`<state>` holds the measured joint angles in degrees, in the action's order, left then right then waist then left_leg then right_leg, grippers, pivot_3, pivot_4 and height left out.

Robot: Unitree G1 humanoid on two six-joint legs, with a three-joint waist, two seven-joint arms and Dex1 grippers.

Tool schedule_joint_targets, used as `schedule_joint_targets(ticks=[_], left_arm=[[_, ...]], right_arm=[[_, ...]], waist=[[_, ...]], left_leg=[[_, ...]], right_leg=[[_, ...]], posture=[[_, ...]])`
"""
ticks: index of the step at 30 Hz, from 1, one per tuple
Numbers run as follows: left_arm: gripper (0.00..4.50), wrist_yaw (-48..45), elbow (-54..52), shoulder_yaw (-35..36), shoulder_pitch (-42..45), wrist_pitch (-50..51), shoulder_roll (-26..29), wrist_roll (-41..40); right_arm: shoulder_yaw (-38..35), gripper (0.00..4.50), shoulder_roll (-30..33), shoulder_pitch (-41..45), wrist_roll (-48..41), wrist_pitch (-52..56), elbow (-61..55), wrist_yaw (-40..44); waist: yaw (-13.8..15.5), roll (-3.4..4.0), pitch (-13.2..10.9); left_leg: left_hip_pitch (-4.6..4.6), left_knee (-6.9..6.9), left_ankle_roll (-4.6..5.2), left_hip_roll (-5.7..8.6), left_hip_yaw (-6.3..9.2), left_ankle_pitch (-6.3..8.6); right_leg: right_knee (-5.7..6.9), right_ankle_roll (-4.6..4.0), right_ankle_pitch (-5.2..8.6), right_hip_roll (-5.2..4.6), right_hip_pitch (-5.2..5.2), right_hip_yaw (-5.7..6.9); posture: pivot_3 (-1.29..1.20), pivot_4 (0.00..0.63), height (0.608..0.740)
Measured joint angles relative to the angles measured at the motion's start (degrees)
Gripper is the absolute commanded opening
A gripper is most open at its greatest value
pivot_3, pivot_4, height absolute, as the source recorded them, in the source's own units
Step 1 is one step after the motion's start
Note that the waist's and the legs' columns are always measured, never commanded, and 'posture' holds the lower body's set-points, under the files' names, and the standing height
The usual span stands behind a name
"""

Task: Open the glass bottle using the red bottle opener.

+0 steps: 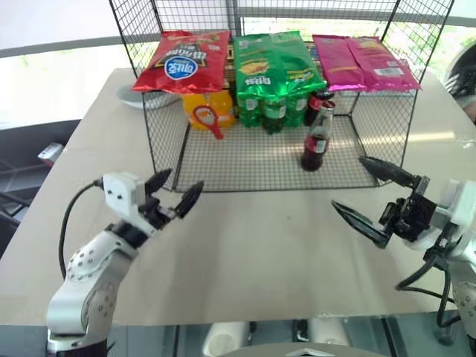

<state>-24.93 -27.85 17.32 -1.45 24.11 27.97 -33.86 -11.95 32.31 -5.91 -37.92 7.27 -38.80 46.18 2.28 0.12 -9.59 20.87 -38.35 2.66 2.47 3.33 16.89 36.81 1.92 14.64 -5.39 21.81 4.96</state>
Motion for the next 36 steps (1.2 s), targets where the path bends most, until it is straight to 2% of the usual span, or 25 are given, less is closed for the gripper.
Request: schedule_joint_targets(ticks=[2,10,15,22,27,28,29,30,31,32,36], left_arm=[[4.42,2.6,2.2,-1.8,5.8,1.8,-0.1,1.8],[4.42,5.5,9.1,-4.6,15.0,3.2,-2.4,4.7],[4.42,5.8,11.6,-4.6,17.2,4.2,-2.4,5.2],[4.42,4.6,16.3,-5.8,21.1,4.2,-2.3,6.7],[4.42,2.5,21.9,-6.8,25.3,2.1,-2.1,9.4],[3.90,2.1,23.1,-7.1,26.2,1.4,-2.1,10.0],[3.79,1.9,23.9,-7.2,26.8,1.0,-2.1,10.2],[3.16,1.3,24.9,-7.4,27.4,0.2,-2.1,10.8],[2.91,0.8,25.8,-7.9,28.1,-0.6,-2.1,11.4],[2.37,0.1,26.8,-8.5,28.8,-1.4,-2.3,12.0],[2.37,-1.0,29.0,-9.8,29.9,-3.3,-2.8,13.7]], right_arm=[[0.7,4.50,0.3,-0.2,0.0,1.0,-1.6,-0.9],[0.9,4.50,2.2,-1.2,1.3,2.8,-3.5,-2.6],[0.9,4.50,2.8,-3.1,2.3,3.0,-3.9,-3.0],[-0.4,4.50,3.3,-12.0,4.6,1.1,-4.1,-1.4],[-0.9,4.50,2.6,-14.7,6.0,-1.5,-4.1,-0.4],[-1.0,4.50,2.4,-14.9,6.0,-1.8,-4.0,-0.4],[-1.0,4.50,2.2,-15.0,6.0,-2.0,-3.9,-0.4],[-1.0,4.50,2.0,-15.0,6.1,-2.4,-3.7,-0.4],[-1.0,4.50,1.9,-15.1,6.2,-2.7,-3.5,-0.4],[-1.0,4.50,1.7,-15.3,6.3,-3.0,-3.4,-0.3],[-1.0,4.50,1.2,-16.0,6.5,-3.9,-3.4,-0.3]], waist=[[0.1,0.00,0.0],[-0.1,-0.07,0.0],[-0.2,-0.07,0.0],[0.3,-0.08,0.0],[-0.1,-0.15,-0.1],[-0.2,-0.16,-0.1],[-0.2,-0.18,-0.1],[-0.2,-0.19,-0.1],[-0.2,-0.19,-0.1],[-0.2,-0.19,-0.1],[-0.2,-0.22,-0.1]], left_leg=[[-0.01,-0.01,0.00,0.04,0.00,0.00],[-0.02,0.00,-0.02,0.00,-0.05,-0.01],[-0.02,-0.01,-0.02,0.01,-0.08,-0.01],[-0.08,-0.03,-0.20,-0.04,0.08,-0.13],[-0.15,-0.08,-0.21,-0.26,0.03,-0.16],[-0.15,-0.08,-0.32,-0.35,-0.01,-0.23],[-0.14,-0.08,-0.36,-0.39,-0.02,-0.24],[-0.13,-0.07,-0.37,-0.43,-0.05,-0.25],[-0.12,-0.06,-0.38,-0.43,-0.05,-0.25],[-0.10,-0.06,-0.38,-0.43,-0.05,-0.25],[-0.03,-0.05,-0.37,-0.40,-0.13,-0.23]], right_leg=[[0.02,0.01,0.00,0.15,0.00,0.00],[0.02,0.02,-0.01,0.20,0.02,-0.08],[0.02,0.03,-0.02,0.18,0.01,-0.11],[0.18,-0.02,-0.06,0.00,-0.03,0.08],[0.19,0.04,-0.21,0.38,-0.03,0.03],[0.19,-0.03,-0.26,0.41,-0.02,0.00],[0.19,-0.18,-0.35,0.42,-0.01,0.00],[0.17,-0.21,-0.36,0.46,0.01,-0.02],[0.17,-0.22,-0.36,0.48,0.01,-0.02],[0.13,-0.23,-0.36,0.48,0.01,-0.02],[-0.04,-0.22,-0.37,0.46,0.01,-0.09]], posture=[[0.00,0.150,0.740],[0.00,0.150,0.740],[0.00,0.150,0.740],[0.00,0.150,0.740],[0.00,0.150,0.740],[0.00,0.150,0.740],[0.00,0.150,0.740],[0.00,0.150,0.740],[0.00,0.150,0.740],[0.00,0.150,0.740],[0.00,0.150,0.740]])
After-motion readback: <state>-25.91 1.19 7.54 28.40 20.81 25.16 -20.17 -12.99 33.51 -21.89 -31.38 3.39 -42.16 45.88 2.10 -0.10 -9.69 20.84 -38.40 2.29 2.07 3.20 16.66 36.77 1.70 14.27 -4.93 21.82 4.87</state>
